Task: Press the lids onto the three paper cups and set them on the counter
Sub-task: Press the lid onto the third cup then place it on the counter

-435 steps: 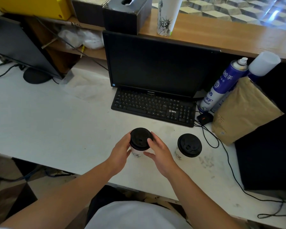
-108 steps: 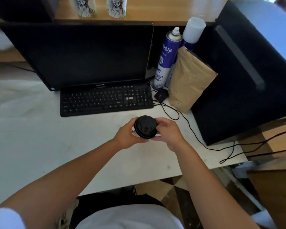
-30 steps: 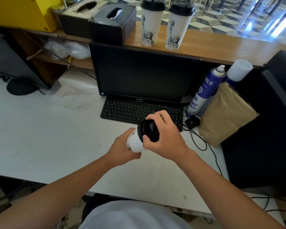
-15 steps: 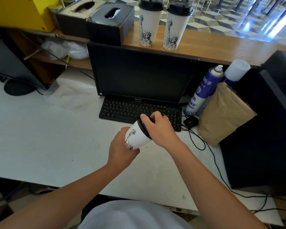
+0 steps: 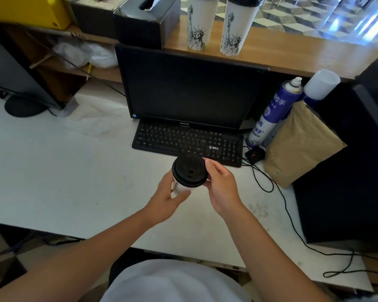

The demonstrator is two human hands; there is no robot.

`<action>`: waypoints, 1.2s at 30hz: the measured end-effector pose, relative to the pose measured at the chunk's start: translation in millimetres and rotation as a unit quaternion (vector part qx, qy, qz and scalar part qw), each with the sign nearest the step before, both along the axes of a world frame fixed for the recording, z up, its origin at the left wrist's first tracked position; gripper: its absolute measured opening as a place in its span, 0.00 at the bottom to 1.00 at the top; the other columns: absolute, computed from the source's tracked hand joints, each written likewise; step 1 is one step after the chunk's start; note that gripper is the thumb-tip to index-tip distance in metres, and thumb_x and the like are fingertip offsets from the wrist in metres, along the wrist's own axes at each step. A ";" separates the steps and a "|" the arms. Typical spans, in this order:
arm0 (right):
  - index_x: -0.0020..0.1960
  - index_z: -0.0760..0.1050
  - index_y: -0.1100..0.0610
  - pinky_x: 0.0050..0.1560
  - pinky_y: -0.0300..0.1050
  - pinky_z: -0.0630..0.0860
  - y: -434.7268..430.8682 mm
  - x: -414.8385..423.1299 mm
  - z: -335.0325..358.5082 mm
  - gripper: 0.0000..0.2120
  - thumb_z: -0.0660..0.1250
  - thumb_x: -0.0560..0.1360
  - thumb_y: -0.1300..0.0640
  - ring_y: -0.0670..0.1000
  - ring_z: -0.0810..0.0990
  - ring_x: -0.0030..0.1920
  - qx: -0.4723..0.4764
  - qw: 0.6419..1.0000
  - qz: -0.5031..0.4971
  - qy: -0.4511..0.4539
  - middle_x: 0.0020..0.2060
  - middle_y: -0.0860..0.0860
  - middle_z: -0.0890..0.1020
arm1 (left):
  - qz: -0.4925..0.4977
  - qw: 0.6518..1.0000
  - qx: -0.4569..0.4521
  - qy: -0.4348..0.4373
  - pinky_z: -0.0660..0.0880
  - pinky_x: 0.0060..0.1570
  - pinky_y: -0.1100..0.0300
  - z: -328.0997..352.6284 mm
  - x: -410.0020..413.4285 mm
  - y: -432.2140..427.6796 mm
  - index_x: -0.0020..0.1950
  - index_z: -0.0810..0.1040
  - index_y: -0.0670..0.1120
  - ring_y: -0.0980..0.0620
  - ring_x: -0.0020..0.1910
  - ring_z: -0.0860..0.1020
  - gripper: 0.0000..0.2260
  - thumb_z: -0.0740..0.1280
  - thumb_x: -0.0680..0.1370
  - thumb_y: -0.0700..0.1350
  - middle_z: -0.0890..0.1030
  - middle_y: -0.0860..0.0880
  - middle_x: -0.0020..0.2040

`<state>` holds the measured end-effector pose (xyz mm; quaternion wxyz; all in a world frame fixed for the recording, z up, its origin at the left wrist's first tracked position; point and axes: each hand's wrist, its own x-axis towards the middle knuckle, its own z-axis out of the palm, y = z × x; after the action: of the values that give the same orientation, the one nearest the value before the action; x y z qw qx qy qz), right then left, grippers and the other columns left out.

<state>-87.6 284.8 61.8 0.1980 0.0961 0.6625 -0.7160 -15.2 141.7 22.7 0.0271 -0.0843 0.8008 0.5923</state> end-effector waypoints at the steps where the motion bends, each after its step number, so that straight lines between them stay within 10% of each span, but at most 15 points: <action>1: 0.59 0.83 0.54 0.60 0.54 0.81 1.9 0.5 -3.6 0.12 0.62 0.84 0.55 0.54 0.83 0.59 -0.007 1.000 0.000 -0.006 0.55 0.52 0.86 | 0.006 1.000 0.018 -0.008 0.70 0.62 0.72 -3.8 0.6 -1.8 0.67 0.61 0.69 0.72 0.65 0.68 0.27 0.69 0.80 0.43 0.67 0.72 0.65; 12: 0.62 0.81 0.57 0.48 0.45 0.78 2.6 4.9 -46.9 0.13 0.62 0.84 0.54 0.55 0.81 0.58 -0.019 0.993 -0.024 -0.114 0.59 0.52 0.85 | 0.153 0.923 0.310 -0.172 0.79 0.60 0.45 -18.7 -5.9 -11.6 0.65 0.78 0.53 0.47 0.66 0.76 0.14 0.55 0.85 0.47 0.77 0.52 0.69; 36: 0.57 0.81 0.51 0.51 0.46 0.82 -4.0 16.8 -74.0 0.13 0.57 0.85 0.53 0.50 0.82 0.57 0.053 0.996 0.001 -0.071 0.55 0.50 0.85 | 0.107 0.967 0.186 -0.135 0.82 0.55 0.49 -38.7 -12.4 -8.9 0.67 0.76 0.54 0.51 0.62 0.79 0.18 0.52 0.85 0.57 0.80 0.52 0.62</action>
<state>-70.8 280.7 -12.2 0.2396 0.1567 0.6842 -0.6708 -27.6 132.8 -16.0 0.0861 -0.2421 0.6519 0.7134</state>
